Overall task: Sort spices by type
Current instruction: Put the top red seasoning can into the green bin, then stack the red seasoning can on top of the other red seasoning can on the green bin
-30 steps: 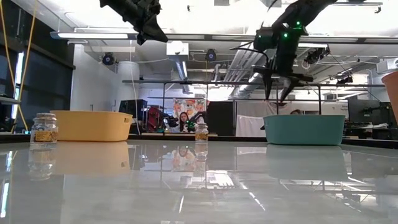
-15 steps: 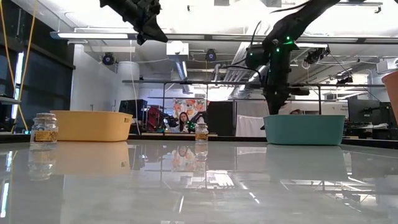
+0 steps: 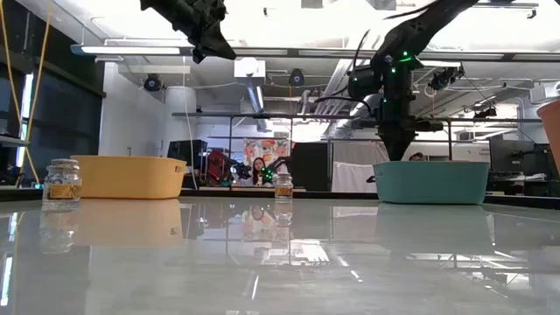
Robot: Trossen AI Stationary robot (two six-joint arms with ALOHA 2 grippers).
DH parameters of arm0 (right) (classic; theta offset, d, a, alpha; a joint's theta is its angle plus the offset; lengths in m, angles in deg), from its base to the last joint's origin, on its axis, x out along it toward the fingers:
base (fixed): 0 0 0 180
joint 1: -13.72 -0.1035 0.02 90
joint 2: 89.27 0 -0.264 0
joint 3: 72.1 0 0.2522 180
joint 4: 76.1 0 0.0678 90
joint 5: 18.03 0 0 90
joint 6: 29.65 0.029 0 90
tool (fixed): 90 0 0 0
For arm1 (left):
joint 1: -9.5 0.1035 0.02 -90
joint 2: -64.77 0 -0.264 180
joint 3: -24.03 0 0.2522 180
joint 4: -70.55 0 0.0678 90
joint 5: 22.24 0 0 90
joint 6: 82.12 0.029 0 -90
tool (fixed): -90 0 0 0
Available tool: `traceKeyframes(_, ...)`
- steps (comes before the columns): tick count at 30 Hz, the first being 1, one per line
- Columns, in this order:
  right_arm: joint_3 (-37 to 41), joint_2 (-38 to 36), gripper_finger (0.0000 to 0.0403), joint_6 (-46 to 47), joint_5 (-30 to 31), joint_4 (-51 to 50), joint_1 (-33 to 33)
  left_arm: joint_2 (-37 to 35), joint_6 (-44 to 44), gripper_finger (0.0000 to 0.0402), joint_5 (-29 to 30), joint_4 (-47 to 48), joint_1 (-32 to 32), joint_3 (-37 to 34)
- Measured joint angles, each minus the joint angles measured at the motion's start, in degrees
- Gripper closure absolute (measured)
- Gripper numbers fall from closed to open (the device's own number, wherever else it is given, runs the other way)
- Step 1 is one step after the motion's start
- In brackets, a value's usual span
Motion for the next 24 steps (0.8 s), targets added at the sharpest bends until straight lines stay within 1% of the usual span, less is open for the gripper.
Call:
traceKeyframes(3,-0.65,-0.04,0.0402,0.01,-0.42,0.03,-0.22,0.0,0.23,0.0401,0.0,0.01,0.0,0.0)
traceKeyframes(7,-3.72,-0.22,0.0402,0.0,-0.4,0.22,-0.37,0.0,0.57,0.0402,0.02,0.02,0.0,0.0)
traceKeyframes(11,-6.69,-0.24,0.0402,-1.38,0.84,-1.03,-0.03,0.0,0.53,0.0401,0.02,0.03,0.0,0.0)
traceKeyframes(15,-7.57,-0.24,0.0402,-1.27,4.17,-3.19,1.01,0.0,0.59,0.0402,0.0,0.09,0.0,0.0)
traceKeyframes(18,-7.61,-0.24,0.0403,-1.25,3.82,-3.47,1.83,0.0,1.62,0.0402,0.02,0.5,0.0,0.0)
traceKeyframes(20,-7.61,-0.24,0.0403,-1.97,1.75,-3.4,1.88,0.0,3.32,0.0401,-0.07,2.11,0.0,0.0)
traceKeyframes(22,-7.61,-0.53,0.0403,-3.46,0.65,-3.6,0.88,0.0,4.86,0.0402,-1.42,6.03,-0.24,0.0)
traceKeyframes(24,-7.61,-1.2,0.0403,-4.12,1.86,-3.86,-0.92,0.0,4.48,0.0402,-3.73,12.02,-0.71,-0.02)
